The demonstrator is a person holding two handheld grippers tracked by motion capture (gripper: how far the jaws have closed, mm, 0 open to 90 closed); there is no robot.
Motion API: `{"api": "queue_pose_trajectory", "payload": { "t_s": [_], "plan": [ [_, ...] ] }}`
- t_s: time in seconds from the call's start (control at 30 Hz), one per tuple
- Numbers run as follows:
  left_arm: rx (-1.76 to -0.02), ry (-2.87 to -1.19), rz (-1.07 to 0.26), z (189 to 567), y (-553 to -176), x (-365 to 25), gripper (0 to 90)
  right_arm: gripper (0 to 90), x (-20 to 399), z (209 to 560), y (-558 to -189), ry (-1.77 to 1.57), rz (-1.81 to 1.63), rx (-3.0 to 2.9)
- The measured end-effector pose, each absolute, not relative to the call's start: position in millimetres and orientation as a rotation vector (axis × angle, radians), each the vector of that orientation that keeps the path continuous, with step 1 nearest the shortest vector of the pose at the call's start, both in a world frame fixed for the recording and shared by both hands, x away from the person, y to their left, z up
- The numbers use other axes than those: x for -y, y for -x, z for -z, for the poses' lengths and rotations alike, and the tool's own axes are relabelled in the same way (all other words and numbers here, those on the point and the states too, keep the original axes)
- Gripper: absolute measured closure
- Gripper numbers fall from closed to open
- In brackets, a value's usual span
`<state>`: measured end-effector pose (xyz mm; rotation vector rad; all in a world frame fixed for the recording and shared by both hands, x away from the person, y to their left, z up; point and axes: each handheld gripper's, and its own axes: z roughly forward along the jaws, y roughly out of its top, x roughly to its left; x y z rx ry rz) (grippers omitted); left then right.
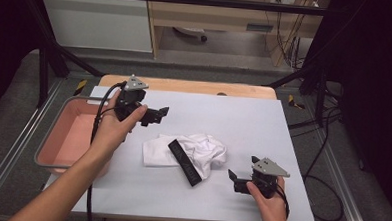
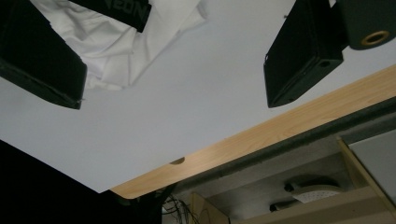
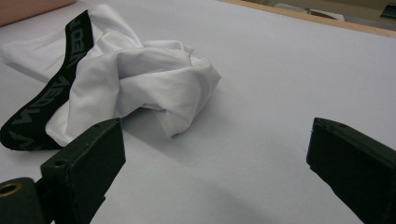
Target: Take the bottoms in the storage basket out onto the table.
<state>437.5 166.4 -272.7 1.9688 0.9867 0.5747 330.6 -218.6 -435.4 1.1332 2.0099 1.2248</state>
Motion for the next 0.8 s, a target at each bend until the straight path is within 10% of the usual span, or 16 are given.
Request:
{"api": "queue_pose_trajectory", "payload": {
  "t_s": [0.8],
  "plan": [
    [-1.058,-1.872,-0.607,262,-434,-226,6.1,4.8,217,436,-330,-1.114,-1.235,-2.029]
  ]
}}
